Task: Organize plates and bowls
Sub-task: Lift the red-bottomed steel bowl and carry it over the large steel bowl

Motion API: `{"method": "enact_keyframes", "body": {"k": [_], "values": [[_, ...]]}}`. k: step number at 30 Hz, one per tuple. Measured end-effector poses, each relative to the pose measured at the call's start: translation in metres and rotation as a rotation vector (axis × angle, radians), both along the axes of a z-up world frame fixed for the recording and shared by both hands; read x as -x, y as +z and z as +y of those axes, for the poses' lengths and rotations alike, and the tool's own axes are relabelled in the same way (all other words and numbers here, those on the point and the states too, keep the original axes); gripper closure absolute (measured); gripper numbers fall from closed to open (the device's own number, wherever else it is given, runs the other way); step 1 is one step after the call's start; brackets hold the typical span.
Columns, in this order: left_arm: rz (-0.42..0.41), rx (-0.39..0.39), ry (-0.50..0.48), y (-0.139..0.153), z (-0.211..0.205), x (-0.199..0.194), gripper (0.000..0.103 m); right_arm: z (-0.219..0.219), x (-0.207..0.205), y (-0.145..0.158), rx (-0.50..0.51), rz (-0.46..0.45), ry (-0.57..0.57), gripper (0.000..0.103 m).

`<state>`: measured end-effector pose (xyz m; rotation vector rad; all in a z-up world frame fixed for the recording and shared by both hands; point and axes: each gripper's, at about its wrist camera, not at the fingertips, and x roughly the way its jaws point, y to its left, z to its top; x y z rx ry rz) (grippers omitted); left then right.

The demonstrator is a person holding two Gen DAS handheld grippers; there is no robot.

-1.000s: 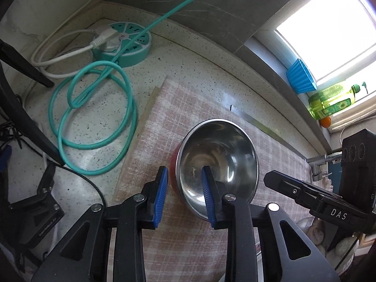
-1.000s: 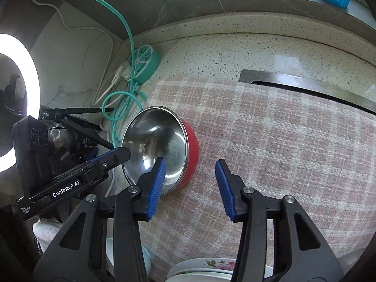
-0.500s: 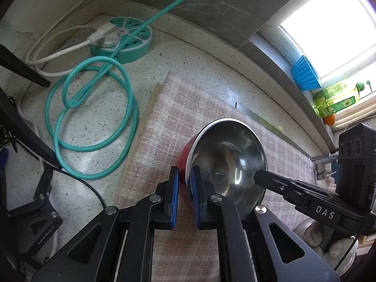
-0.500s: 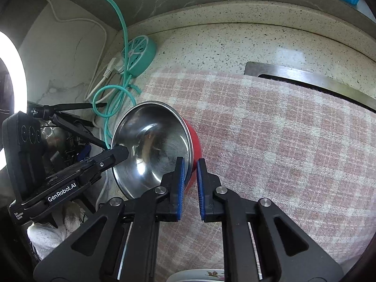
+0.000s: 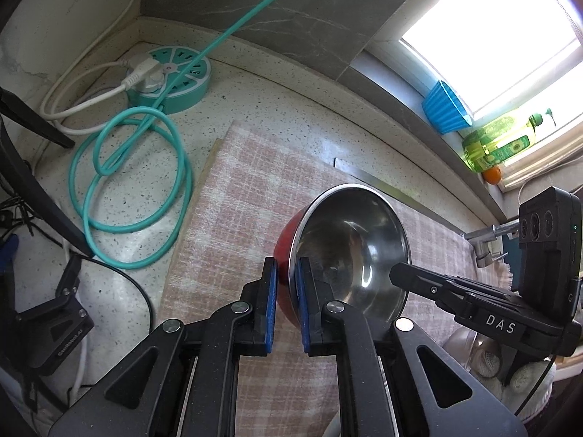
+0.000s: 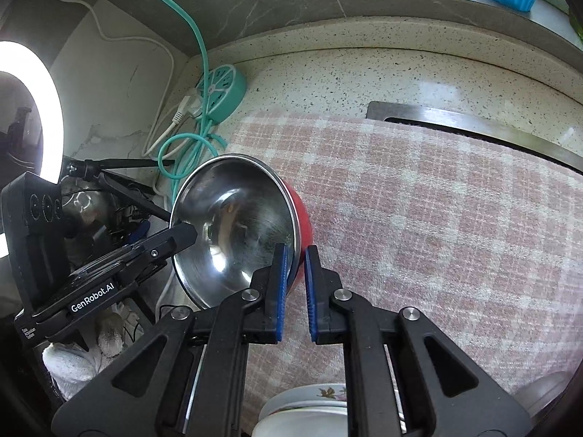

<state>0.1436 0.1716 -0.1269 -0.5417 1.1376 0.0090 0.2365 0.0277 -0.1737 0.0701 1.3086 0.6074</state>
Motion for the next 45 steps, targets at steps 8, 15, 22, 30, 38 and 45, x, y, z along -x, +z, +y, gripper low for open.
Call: {"method": "enact_keyframes", "body": {"k": [8,15,22,30,38,45], "values": [[-0.048,0.011,-0.072,0.022,-0.033,0.007,0.094,-0.038,0.022,0.031,-0.024,-0.035,-0.037,0.093],[-0.079,0.030,-0.144,0.039,-0.066,0.013,0.094,-0.080,0.043,0.053,-0.033,-0.069,-0.077,0.093],[-0.098,0.043,-0.236,0.050,-0.111,0.014,0.094,-0.132,0.060,0.072,-0.025,-0.103,-0.134,0.093],[-0.104,0.067,-0.352,0.057,-0.172,0.015,0.094,-0.203,0.079,0.085,-0.020,-0.117,-0.225,0.093],[-0.083,0.074,-0.475,0.053,-0.232,0.014,0.094,-0.267,0.103,0.083,-0.011,-0.106,-0.328,0.093],[-0.051,0.065,-0.559,0.042,-0.272,0.018,0.093,-0.306,0.122,0.065,0.004,-0.074,-0.397,0.093]]}}
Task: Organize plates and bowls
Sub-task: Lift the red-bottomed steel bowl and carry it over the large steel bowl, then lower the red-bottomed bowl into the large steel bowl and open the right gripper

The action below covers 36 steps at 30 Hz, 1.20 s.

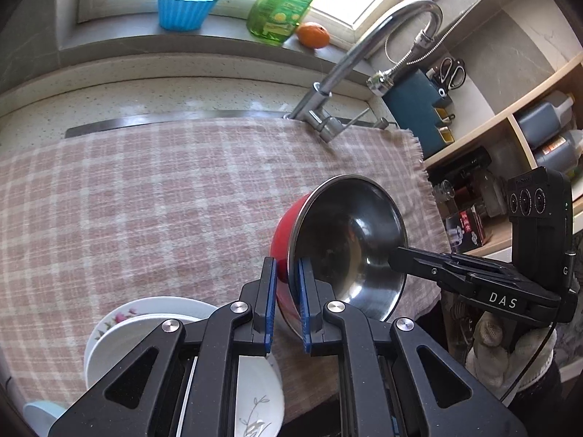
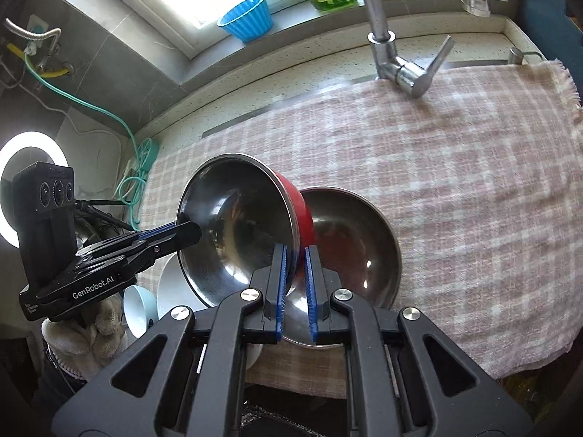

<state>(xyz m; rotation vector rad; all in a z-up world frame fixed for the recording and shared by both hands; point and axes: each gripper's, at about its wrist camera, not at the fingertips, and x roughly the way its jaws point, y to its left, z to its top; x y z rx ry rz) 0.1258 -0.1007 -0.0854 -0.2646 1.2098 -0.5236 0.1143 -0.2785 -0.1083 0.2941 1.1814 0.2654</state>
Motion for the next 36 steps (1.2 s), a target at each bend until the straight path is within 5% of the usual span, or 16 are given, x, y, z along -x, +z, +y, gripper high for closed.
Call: {"method": "enact_keyframes", "body": {"k": [19,29,36], "values": [[0.065,-0.106,-0.083,-0.037,-0.044,0.002,0.093,-0.029,-0.004,-0.053,0.024,0.108,-0.043,0.093],[0.117,-0.135,-0.129,-0.049,-0.052,0.001,0.092,-0.029,-0.007,-0.057,0.024,0.123,-0.039,0.093],[0.077,-0.145,-0.110,-0.046,-0.051,0.001,0.092,-0.029,-0.006,-0.054,0.018,0.103,-0.028,0.085]]}}
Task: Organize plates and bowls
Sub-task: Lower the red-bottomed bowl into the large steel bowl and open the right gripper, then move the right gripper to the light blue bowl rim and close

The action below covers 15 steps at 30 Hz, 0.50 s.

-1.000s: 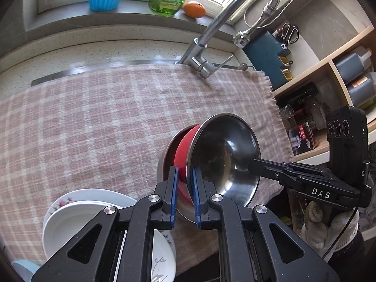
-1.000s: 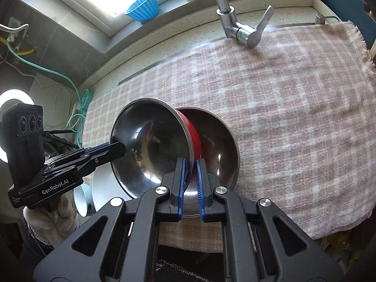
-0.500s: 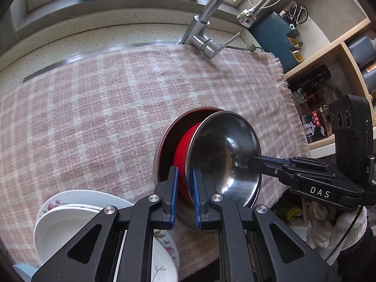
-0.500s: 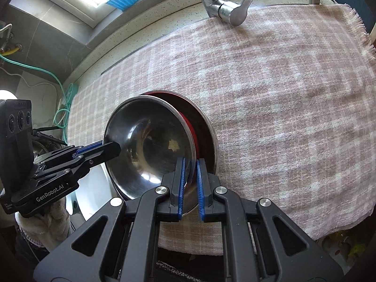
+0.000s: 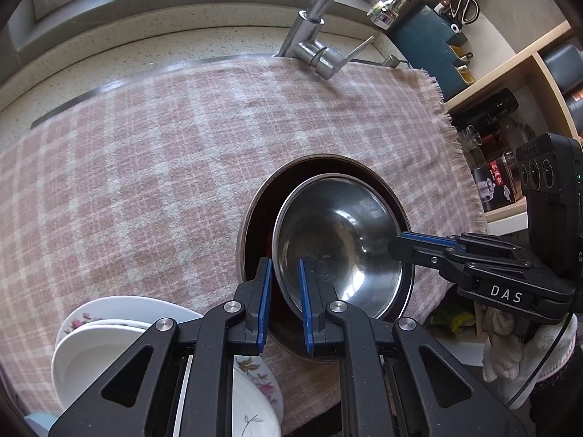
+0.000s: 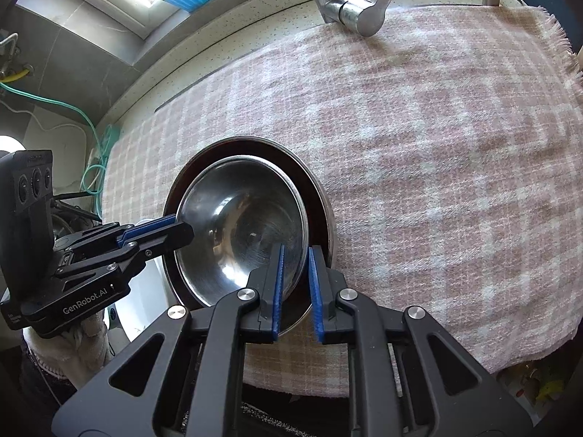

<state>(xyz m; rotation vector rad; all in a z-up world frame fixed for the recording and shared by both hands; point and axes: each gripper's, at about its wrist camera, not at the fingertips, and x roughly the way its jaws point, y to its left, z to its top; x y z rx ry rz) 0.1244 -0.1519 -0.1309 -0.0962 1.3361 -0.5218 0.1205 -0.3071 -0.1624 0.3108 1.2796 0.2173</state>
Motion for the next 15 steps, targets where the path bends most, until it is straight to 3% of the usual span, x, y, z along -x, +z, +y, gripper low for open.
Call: {"method": "enact_keyframes", "body": {"k": [3,11,15], "values": [[-0.017,0.008,0.004,0.005,0.002,0.000,0.088,0.000,0.002,0.006,0.004,-0.026,0.003,0.074],[-0.088,0.023,0.039,0.025,0.014,0.000,0.088,0.001,0.012,0.026,0.002,-0.109,-0.008,0.064],[-0.143,0.020,0.078,0.039,0.029,0.008,0.083,0.006,0.022,0.044,-0.004,-0.198,-0.014,0.042]]}}
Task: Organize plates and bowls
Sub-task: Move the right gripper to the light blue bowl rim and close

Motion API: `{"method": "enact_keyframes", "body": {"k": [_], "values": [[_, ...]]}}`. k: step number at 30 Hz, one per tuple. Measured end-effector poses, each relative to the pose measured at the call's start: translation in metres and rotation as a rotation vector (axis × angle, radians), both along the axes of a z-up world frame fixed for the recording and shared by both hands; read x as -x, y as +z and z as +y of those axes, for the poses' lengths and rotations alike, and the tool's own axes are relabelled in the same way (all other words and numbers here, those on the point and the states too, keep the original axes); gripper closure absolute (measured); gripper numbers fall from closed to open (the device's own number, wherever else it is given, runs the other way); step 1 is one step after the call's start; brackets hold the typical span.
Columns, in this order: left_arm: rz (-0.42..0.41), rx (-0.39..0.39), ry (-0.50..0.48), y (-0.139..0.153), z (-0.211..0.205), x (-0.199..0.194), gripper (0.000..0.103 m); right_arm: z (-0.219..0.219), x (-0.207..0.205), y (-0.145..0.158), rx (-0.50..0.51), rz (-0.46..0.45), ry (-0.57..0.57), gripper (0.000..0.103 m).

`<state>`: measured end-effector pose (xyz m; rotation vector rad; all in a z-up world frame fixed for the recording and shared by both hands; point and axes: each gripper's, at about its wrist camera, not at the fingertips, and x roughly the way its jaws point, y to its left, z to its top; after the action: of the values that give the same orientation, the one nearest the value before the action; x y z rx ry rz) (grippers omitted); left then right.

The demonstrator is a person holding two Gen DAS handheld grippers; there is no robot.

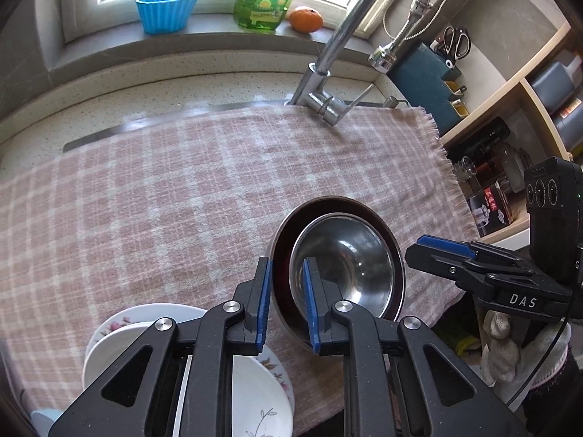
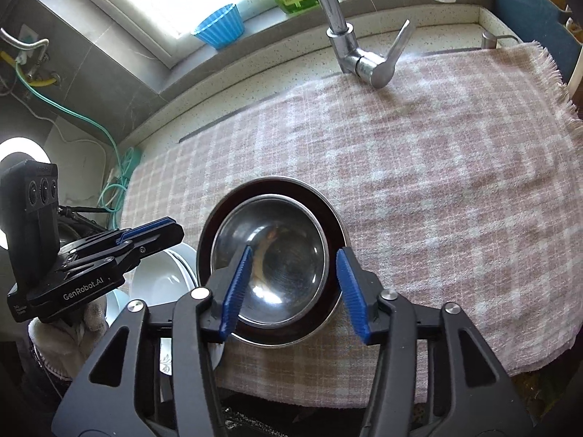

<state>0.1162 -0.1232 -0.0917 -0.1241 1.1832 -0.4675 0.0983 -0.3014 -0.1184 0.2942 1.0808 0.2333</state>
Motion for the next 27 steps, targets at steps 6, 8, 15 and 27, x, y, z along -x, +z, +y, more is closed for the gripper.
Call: {"method": "enact_keyframes", "body": {"k": [6,8,15,27], "values": [[-0.140,-0.068,0.066,0.025,0.024,0.025,0.048,0.026,0.014,0.025,0.062,-0.126,0.050,0.023],[-0.173,-0.086,0.090,0.031,0.033,0.033,0.046,0.037,0.018,0.032,0.074,-0.164,0.072,0.021],[-0.201,-0.103,0.218,0.036,0.078,0.060,0.040,0.082,0.025,0.038,0.060,-0.219,0.176,0.016],[-0.164,-0.059,0.619,0.031,0.198,0.139,0.039,0.177,0.008,0.029,0.014,-0.238,0.421,0.010]]}}
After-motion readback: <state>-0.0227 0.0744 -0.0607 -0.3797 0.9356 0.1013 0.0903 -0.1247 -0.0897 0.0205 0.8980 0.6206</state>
